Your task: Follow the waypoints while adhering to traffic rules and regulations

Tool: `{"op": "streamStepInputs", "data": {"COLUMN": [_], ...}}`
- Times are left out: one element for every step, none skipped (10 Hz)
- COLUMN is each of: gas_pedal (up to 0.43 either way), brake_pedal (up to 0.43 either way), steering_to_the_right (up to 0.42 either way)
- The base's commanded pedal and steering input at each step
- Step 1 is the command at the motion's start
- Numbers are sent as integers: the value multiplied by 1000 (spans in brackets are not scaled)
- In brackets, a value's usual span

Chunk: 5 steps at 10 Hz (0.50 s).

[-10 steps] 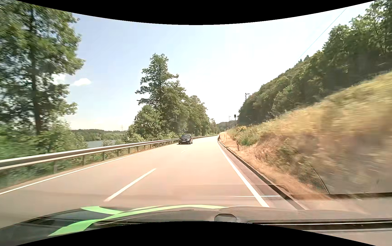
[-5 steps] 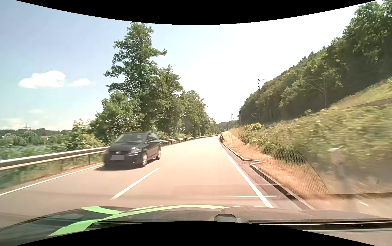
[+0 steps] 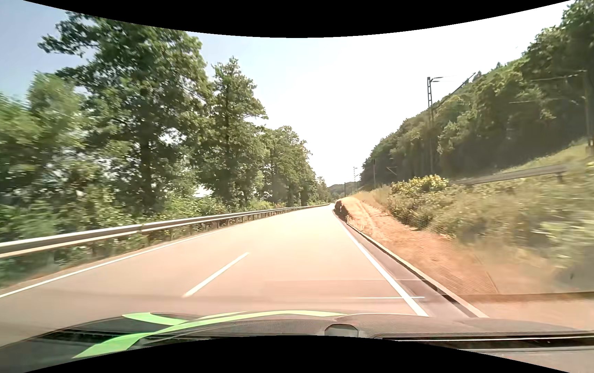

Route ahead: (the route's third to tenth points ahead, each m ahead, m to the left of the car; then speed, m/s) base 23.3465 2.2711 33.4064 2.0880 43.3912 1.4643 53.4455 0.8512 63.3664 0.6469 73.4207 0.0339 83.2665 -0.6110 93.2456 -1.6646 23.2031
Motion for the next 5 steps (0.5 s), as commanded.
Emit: {"op": "streamStepInputs", "data": {"gas_pedal": [138,138,150,169,197], "brake_pedal": [0,0,0,0,0], "steering_to_the_right": [2,3,4,4,4]}}
